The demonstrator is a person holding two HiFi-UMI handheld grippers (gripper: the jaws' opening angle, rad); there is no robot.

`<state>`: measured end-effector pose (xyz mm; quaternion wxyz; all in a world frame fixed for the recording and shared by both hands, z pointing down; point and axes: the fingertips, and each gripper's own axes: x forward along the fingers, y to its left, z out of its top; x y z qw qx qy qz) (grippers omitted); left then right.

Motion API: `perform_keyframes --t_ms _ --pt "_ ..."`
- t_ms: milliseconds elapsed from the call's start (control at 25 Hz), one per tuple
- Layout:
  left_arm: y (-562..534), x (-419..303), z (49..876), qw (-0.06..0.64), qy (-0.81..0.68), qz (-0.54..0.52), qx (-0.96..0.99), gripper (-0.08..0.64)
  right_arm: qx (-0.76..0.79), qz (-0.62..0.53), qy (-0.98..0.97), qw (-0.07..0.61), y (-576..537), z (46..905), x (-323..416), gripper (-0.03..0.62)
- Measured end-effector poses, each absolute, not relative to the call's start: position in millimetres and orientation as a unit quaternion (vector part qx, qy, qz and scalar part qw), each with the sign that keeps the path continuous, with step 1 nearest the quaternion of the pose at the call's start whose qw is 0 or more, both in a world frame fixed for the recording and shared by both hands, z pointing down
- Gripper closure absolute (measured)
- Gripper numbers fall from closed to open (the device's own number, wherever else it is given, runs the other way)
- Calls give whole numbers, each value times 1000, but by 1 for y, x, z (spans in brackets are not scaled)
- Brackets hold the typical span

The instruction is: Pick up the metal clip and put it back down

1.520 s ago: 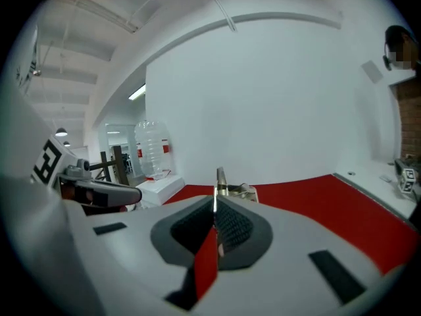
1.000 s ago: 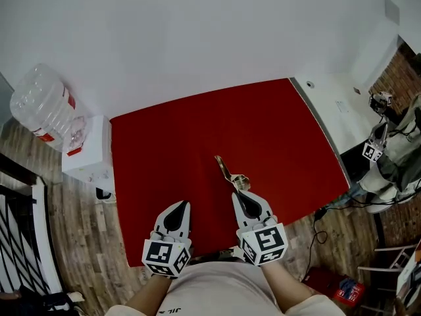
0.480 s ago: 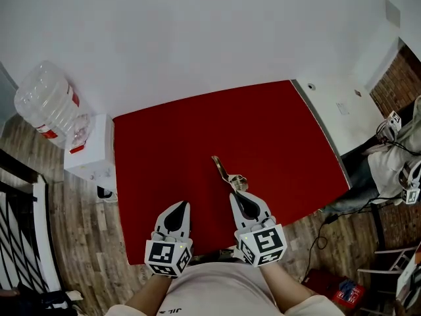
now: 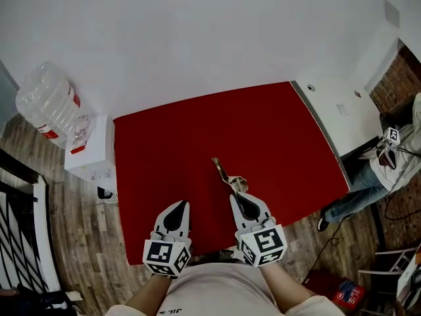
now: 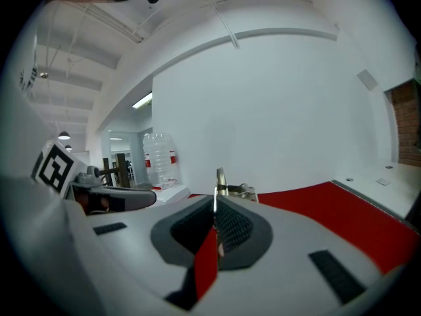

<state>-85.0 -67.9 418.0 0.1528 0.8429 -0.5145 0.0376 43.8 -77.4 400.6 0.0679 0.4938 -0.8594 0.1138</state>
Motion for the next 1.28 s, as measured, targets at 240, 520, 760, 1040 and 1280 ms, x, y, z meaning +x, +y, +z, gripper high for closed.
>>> perform_keyframes --t_ms 240,520,760,1040,1280 --pt "-69 -83 417 149 -512 38 845 557 490 117 -861 68 -79 404 44 583" --pt "-69 -80 417 151 -510 41 846 557 487 124 -862 69 -80 405 45 583" --pt "-69 -80 419 151 -509 44 846 557 484 126 -863 73 -83 409 44 583" --pt "-76 -79 426 157 -510 49 844 557 482 168 -858 62 -99 427 46 583" --pt "-85 -80 445 177 -508 60 841 557 472 217 -852 66 -133 474 42 583"
